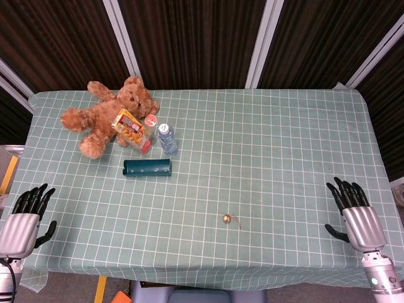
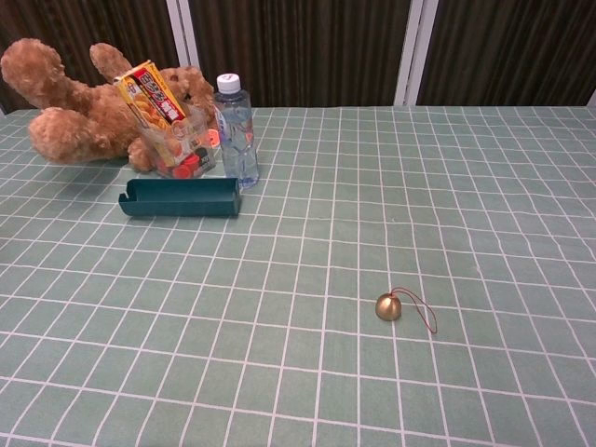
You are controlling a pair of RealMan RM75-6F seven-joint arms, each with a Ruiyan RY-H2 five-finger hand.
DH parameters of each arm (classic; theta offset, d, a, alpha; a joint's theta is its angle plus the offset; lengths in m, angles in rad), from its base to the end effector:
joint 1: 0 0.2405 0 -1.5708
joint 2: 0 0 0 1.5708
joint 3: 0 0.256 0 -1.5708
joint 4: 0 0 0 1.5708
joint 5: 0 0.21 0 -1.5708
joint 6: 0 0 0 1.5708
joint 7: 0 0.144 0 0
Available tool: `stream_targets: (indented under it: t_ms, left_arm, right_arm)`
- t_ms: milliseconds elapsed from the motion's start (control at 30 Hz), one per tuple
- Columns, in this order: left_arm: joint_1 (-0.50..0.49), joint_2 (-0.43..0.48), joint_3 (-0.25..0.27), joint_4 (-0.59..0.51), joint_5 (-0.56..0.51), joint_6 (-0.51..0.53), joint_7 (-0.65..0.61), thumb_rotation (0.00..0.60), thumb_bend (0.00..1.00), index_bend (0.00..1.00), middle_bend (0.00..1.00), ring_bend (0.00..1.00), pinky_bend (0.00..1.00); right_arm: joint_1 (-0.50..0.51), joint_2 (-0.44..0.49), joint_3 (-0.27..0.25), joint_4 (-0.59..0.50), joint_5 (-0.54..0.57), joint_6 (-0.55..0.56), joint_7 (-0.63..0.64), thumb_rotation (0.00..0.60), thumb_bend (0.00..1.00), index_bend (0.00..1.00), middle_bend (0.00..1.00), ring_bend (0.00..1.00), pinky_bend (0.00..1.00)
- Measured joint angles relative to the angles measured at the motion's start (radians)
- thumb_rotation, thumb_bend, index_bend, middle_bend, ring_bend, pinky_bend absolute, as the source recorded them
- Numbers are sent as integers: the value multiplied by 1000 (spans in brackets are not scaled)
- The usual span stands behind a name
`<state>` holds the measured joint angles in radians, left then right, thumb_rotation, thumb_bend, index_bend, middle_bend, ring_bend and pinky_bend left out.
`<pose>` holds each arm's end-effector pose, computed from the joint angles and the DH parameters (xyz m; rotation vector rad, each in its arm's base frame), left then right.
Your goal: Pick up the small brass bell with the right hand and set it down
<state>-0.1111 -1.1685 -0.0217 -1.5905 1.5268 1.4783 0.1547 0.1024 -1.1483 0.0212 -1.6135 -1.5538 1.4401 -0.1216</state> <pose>-0.3051 0.1830 0.1388 -1.4829 -0.8005 -0.8236 -0.3025 -0.1794 0.1367 1.5152 -0.8487 0.8347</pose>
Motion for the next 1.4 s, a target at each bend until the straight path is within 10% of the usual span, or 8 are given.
stream_targets:
  t_ms: [400,933,1400]
  left_arm:
    - [-10,10,6,5,8,-25,-44,600,415,64,0,0,92]
    - [0,43,9,-1,4,-8,-93,600,416,59,0,0,49]
    - [-5,55,3,0,-7,-24,-122,600,415,58,0,0,49]
  right_arm:
    - [60,-59,-22,46,-136,-27,9,600,274,17,0,0,0]
    - [416,-278,29,106,-165,-467,-66,600,347,460,0,0,0]
    - [493,-379,28,193,-102,-519,-84,600,408,599,38,0,0]
